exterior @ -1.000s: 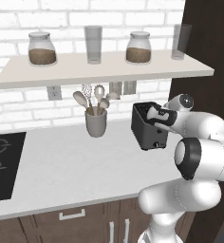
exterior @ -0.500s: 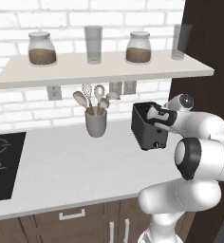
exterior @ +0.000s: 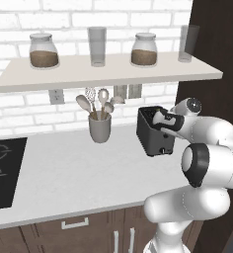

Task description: Start the toaster. Once the lever pops up, take the bread to the plate on the dining counter.

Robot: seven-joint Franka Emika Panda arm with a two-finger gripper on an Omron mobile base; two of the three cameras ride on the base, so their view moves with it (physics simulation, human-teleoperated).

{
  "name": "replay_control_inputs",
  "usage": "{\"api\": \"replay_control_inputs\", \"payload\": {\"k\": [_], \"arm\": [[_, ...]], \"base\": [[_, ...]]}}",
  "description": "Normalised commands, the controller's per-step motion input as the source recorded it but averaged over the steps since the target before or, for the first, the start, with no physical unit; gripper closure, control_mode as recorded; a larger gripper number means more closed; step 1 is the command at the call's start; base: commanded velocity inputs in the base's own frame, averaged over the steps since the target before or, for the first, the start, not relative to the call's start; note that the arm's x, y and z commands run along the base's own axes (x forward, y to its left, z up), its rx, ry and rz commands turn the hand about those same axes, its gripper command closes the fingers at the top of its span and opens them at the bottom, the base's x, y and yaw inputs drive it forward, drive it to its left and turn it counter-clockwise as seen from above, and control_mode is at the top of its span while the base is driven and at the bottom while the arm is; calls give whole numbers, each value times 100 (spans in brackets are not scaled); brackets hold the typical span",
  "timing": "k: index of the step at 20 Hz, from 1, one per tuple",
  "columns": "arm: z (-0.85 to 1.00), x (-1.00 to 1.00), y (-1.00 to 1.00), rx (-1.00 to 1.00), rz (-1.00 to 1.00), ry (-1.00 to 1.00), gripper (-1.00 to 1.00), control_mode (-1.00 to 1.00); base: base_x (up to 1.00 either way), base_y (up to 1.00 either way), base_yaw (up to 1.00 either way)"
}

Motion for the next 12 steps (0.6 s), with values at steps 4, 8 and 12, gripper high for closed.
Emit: {"api": "replay_control_inputs", "payload": {"k": [4, 8, 12], "arm": [[0, 0, 0, 0, 0, 0, -100, -100], [0, 0, 0, 0, 0, 0, -100, -100], [0, 0, 0, 0, 0, 0, -100, -100]], "base": [[0, 0, 0], [0, 0, 0], [0, 0, 0]]}}
